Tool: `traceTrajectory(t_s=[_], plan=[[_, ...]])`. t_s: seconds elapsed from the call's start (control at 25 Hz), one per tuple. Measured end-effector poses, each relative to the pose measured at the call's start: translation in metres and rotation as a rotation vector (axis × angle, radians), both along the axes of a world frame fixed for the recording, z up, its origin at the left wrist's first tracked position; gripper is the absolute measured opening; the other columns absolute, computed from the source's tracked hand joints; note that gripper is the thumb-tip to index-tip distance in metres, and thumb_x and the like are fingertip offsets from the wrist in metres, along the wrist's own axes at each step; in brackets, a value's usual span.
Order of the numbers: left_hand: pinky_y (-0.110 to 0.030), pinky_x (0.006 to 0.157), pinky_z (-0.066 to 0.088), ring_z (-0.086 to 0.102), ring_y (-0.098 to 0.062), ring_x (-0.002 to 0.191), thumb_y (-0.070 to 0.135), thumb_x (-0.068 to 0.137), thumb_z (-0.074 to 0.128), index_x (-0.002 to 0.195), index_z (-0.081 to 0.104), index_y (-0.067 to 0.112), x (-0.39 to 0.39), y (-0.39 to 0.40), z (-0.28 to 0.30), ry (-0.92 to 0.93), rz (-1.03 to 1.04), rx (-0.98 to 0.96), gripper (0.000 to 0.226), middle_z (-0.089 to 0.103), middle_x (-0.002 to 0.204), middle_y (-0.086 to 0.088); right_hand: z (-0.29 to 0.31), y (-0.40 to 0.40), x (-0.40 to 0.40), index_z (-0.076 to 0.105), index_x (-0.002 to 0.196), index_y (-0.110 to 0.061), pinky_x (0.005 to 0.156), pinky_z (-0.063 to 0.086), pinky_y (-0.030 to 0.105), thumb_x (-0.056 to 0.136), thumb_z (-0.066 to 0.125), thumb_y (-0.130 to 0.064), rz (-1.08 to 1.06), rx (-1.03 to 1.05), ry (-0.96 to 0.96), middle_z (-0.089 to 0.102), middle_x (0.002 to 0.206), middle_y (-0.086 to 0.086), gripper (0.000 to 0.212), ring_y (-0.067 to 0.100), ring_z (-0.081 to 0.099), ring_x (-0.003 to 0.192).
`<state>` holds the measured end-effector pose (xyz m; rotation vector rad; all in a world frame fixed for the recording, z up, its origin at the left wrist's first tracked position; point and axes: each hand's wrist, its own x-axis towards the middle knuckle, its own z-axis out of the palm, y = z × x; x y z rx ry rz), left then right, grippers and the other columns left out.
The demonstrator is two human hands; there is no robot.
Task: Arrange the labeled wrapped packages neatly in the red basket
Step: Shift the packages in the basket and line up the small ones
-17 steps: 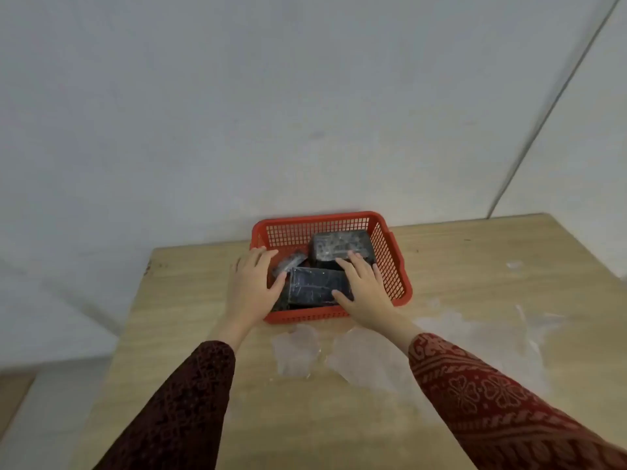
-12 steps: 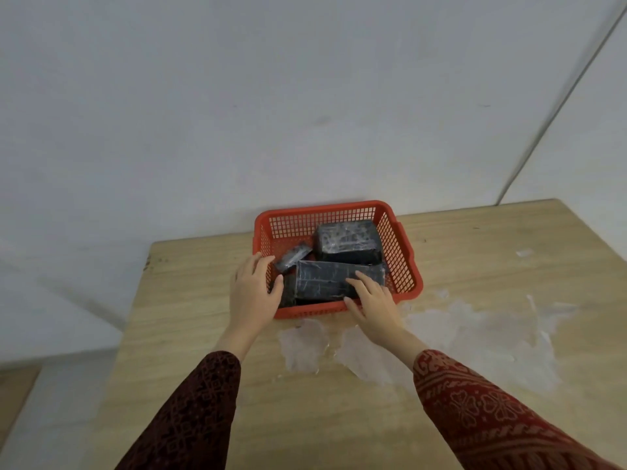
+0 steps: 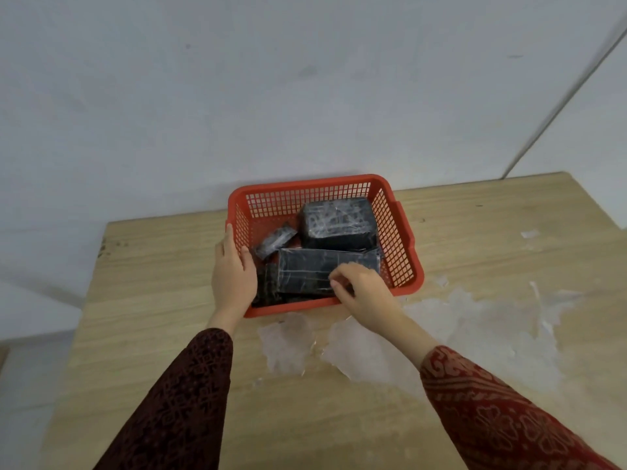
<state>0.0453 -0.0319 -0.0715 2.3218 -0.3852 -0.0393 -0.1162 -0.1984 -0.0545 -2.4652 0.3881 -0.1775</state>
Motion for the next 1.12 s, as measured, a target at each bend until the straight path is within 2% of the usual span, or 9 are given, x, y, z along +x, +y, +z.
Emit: traceTrajectory(t_s=[0.12, 0.2, 0.36, 0.44, 0.6, 0.76, 0.88, 0.96, 1.12], plan=[[-0.030, 0.077, 0.042, 0.051, -0.021, 0.096, 0.015, 0.100, 0.034, 0.149, 0.021, 0.019, 0.000, -0.001, -0.007, -0.025, 0.027, -0.036, 0.051, 0.048, 0.127, -0.016, 0.015, -0.019, 0.055, 0.063, 0.100, -0.011, 0.083, 0.049, 0.036, 0.089, 0.056, -0.012, 0.094, -0.029, -0.074, 0.063, 0.097, 0.004, 0.012, 0.019, 0.057, 0.094], [-0.030, 0.073, 0.043, 0.047, -0.015, 0.086, 0.011, 0.098, 0.035, 0.149, 0.020, 0.023, 0.001, -0.001, -0.011, -0.043, 0.040, -0.030, 0.054, 0.050, 0.120, -0.015, 0.018, -0.029, 0.100, 0.062, 0.106, -0.012, 0.087, 0.047, 0.036, 0.090, 0.056, -0.010, 0.188, -0.091, -0.043, 0.061, 0.106, 0.007, 0.018, 0.023, 0.054, 0.103], [-0.026, 0.074, 0.040, 0.045, -0.009, 0.086, 0.009, 0.098, 0.034, 0.149, 0.022, 0.025, 0.000, 0.001, -0.015, -0.060, 0.048, -0.044, 0.055, 0.053, 0.116, -0.012, 0.002, -0.030, 0.164, 0.057, 0.120, -0.014, 0.092, 0.042, 0.039, 0.086, 0.064, -0.012, 0.504, -0.360, 0.197, 0.055, 0.121, 0.010, 0.034, 0.027, 0.046, 0.113], [-0.025, 0.076, 0.041, 0.044, -0.008, 0.089, 0.010, 0.098, 0.034, 0.149, 0.023, 0.026, 0.000, 0.003, -0.015, -0.057, 0.053, -0.047, 0.054, 0.054, 0.118, -0.011, -0.009, -0.026, 0.177, 0.054, 0.124, -0.014, 0.091, 0.041, 0.039, 0.083, 0.068, -0.016, 0.590, -0.469, 0.280, 0.053, 0.125, 0.011, 0.043, 0.029, 0.046, 0.115], [-0.019, 0.079, 0.039, 0.044, -0.004, 0.092, 0.009, 0.099, 0.034, 0.148, 0.025, 0.023, 0.000, 0.005, -0.017, -0.048, 0.049, -0.069, 0.052, 0.055, 0.119, -0.008, -0.023, -0.021, 0.191, 0.046, 0.128, -0.010, 0.092, 0.045, 0.042, 0.079, 0.071, -0.010, 0.571, -0.462, 0.300, 0.050, 0.132, 0.013, 0.055, 0.031, 0.047, 0.119], [0.004, 0.080, 0.030, 0.040, 0.009, 0.099, 0.007, 0.099, 0.034, 0.147, 0.028, 0.020, 0.003, 0.007, -0.015, -0.009, 0.024, -0.158, 0.051, 0.046, 0.119, 0.008, -0.021, -0.026, 0.209, 0.051, 0.119, -0.010, 0.088, 0.048, 0.042, 0.086, 0.065, -0.017, 0.545, -0.335, 0.331, 0.059, 0.124, 0.013, 0.037, 0.031, 0.056, 0.111], [0.007, 0.081, 0.028, 0.038, 0.022, 0.097, 0.005, 0.098, 0.034, 0.147, 0.030, 0.018, 0.004, 0.008, -0.015, 0.015, 0.018, -0.197, 0.050, 0.041, 0.119, 0.013, -0.014, -0.040, 0.224, 0.053, 0.121, -0.012, 0.086, 0.046, 0.038, 0.093, 0.056, -0.019, 0.546, -0.215, 0.414, 0.061, 0.122, 0.011, 0.030, 0.029, 0.058, 0.107], [0.007, 0.080, 0.028, 0.037, 0.029, 0.096, 0.004, 0.098, 0.035, 0.146, 0.030, 0.017, 0.003, 0.008, -0.015, 0.017, 0.015, -0.201, 0.050, 0.040, 0.116, 0.013, -0.014, -0.046, 0.228, 0.046, 0.126, -0.010, 0.082, 0.044, 0.036, 0.097, 0.048, -0.019, 0.503, -0.186, 0.432, 0.060, 0.123, 0.015, 0.031, 0.030, 0.057, 0.104], [0.008, 0.079, 0.028, 0.035, 0.032, 0.094, 0.003, 0.098, 0.036, 0.145, 0.032, 0.013, 0.003, 0.007, -0.014, 0.017, 0.015, -0.235, 0.049, 0.040, 0.113, 0.014, -0.026, -0.038, 0.223, 0.036, 0.134, -0.006, 0.084, 0.047, 0.045, 0.098, 0.043, -0.012, 0.449, -0.377, 0.275, 0.054, 0.128, 0.024, 0.037, 0.039, 0.056, 0.108]])
